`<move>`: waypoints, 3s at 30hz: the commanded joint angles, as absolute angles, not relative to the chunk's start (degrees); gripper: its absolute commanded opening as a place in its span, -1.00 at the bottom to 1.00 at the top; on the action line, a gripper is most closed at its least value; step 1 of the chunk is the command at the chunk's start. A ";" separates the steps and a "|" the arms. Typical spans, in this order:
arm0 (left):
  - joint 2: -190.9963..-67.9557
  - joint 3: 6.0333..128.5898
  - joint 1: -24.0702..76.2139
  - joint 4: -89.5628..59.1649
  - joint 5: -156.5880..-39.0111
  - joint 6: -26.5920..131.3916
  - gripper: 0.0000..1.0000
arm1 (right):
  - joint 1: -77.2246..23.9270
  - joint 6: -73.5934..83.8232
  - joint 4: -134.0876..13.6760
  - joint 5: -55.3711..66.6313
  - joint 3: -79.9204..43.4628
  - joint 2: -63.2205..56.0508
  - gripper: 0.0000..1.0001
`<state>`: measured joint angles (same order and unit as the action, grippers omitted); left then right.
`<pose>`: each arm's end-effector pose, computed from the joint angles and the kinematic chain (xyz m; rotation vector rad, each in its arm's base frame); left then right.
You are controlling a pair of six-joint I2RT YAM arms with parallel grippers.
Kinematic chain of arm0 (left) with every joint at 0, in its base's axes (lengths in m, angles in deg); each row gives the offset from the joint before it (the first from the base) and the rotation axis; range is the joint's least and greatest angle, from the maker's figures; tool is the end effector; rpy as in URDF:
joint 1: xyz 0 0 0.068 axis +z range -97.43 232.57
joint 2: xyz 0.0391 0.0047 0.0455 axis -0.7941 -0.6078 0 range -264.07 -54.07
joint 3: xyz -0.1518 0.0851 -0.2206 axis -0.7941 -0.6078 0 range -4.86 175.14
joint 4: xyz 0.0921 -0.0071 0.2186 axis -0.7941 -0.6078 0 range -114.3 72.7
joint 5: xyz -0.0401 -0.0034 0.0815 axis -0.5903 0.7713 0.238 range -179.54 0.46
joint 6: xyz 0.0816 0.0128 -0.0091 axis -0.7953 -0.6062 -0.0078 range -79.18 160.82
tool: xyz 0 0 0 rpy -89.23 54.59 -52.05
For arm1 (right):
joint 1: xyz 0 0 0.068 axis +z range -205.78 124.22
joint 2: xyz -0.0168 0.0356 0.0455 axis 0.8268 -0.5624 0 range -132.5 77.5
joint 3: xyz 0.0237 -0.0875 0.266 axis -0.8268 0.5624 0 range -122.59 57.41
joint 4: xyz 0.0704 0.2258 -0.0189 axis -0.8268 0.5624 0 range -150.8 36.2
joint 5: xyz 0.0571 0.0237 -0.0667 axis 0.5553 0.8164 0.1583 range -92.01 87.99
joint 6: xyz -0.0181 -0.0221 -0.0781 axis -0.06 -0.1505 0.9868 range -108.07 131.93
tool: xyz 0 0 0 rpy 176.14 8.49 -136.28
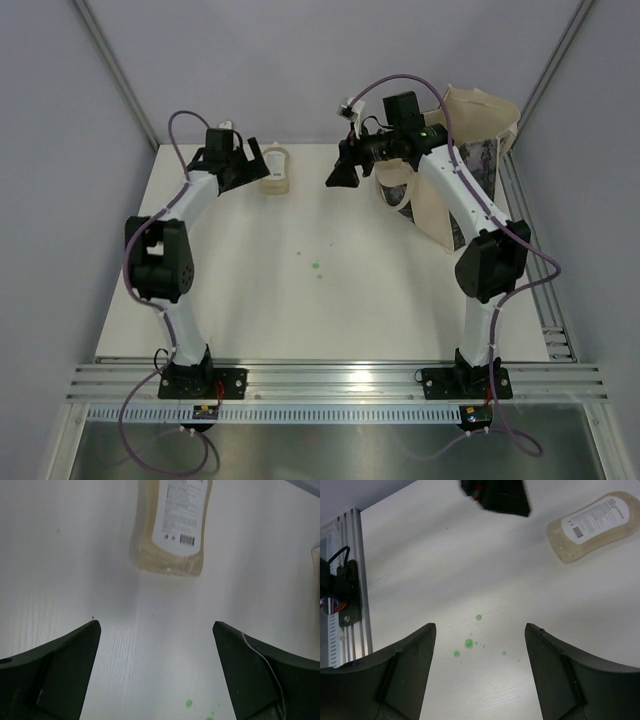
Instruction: Place the personal care products into the canvas bag
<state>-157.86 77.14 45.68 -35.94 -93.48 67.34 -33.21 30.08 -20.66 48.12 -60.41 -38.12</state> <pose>0.4184 -0.0556 0.2576 -0.3567 2.2761 -0.3815 0.3937 0.2240 0.3534 -1.1668 1.7815 1.0092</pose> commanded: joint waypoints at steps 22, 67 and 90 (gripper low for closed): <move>-203.04 132.25 38.51 -63.79 -79.34 61.47 0.95 | -36.88 24.59 -21.16 63.02 -44.99 -22.00 0.59; -122.80 37.77 32.81 -17.92 -118.12 60.00 0.97 | -28.97 52.69 -22.57 47.04 -21.53 -8.66 0.99; -154.26 53.15 5.64 -30.58 -76.27 48.20 0.97 | -37.58 63.26 -11.67 59.60 -13.79 0.33 0.99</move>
<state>-153.07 52.37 5.17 -28.68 -84.41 48.24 -37.08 64.07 -10.74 57.17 -14.54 -1.79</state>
